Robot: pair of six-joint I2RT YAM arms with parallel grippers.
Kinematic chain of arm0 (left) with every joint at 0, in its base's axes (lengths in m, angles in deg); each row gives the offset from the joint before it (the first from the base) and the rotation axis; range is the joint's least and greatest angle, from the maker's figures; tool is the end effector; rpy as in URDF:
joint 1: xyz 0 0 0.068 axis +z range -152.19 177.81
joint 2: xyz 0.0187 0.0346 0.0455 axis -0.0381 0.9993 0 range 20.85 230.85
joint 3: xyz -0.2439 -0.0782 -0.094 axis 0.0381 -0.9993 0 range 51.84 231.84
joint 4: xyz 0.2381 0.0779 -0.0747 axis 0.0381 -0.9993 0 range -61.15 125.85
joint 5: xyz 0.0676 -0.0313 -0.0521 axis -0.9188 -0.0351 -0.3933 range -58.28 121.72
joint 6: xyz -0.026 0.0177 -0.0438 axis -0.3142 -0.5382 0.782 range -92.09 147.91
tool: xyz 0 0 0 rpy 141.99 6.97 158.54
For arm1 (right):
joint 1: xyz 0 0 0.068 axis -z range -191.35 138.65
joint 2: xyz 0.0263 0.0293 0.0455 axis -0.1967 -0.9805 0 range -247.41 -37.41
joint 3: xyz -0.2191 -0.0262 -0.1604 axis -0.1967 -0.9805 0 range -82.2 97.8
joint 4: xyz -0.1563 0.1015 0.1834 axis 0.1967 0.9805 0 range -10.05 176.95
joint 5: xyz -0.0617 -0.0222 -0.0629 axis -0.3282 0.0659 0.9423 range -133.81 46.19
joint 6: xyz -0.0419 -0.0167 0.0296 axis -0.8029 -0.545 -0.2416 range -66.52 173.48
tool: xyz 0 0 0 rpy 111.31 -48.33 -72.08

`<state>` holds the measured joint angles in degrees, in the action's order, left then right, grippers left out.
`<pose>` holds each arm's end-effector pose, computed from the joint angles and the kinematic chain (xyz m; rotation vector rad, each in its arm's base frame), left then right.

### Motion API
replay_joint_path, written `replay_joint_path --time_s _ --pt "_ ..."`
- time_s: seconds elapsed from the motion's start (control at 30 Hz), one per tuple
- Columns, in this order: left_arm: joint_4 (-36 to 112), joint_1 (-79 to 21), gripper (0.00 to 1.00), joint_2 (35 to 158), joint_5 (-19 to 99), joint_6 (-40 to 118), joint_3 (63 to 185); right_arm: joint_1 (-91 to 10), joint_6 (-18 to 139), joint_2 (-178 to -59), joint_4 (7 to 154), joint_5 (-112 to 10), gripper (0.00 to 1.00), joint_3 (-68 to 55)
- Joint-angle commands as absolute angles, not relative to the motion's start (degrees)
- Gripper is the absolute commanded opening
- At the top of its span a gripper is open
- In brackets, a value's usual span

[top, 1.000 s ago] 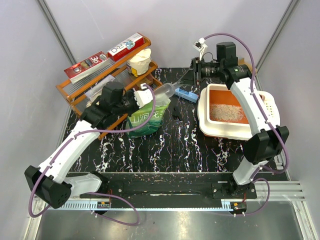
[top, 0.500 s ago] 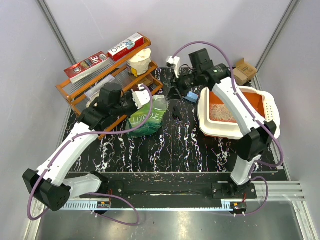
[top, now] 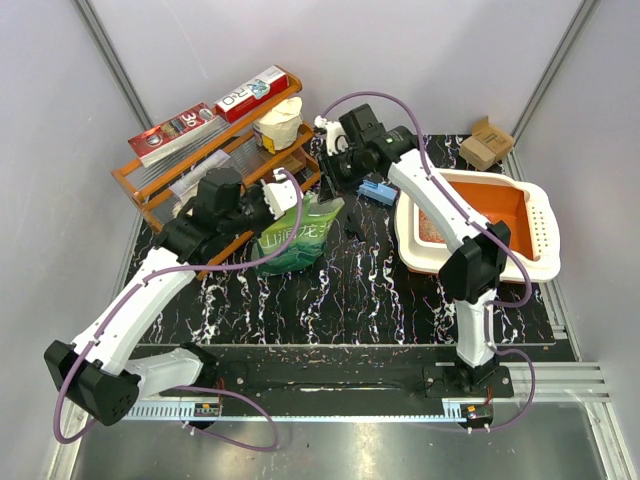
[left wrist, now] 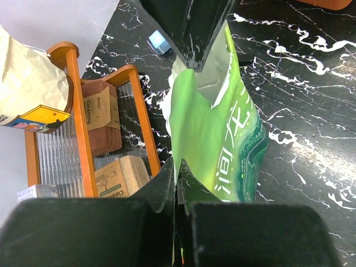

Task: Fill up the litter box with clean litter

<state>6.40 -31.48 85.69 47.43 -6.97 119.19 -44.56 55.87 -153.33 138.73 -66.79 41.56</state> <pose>0.2101 -0.1291 0.3741 1.2188 1.6220 -0.2183 0.3581 0.2511 0.3609 -0.8411 2.3704 0.7577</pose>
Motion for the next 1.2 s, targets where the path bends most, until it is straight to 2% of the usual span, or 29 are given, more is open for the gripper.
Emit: replay_joint_path --time_s 0.0,0.23,0.47,0.7,1.03,1.17 --pt "13.9 -32.3 0.00 83.9 49.7 -5.1 120.0 -46.0 58.4 -154.7 137.2 -60.7 0.00 41.6" --pt "14.6 -32.3 0.00 84.7 49.6 -4.0 119.5 -47.0 61.4 -159.4 135.4 -63.3 0.00 38.4" --pt "15.2 -32.3 0.00 86.0 50.2 -2.9 119.7 -47.0 65.9 -161.4 131.3 -72.5 0.00 35.5" --pt "15.2 -32.4 0.00 87.5 50.0 -2.8 120.8 -45.8 75.4 -158.8 113.8 -89.3 0.00 24.9" --pt "13.5 -32.4 0.00 87.1 48.1 -6.1 120.8 -35.2 81.3 -155.5 107.8 -107.4 0.00 24.2" --pt "13.0 -32.3 0.00 87.4 47.9 -7.2 121.1 -31.7 90.3 -155.0 101.8 -115.8 0.00 21.3"
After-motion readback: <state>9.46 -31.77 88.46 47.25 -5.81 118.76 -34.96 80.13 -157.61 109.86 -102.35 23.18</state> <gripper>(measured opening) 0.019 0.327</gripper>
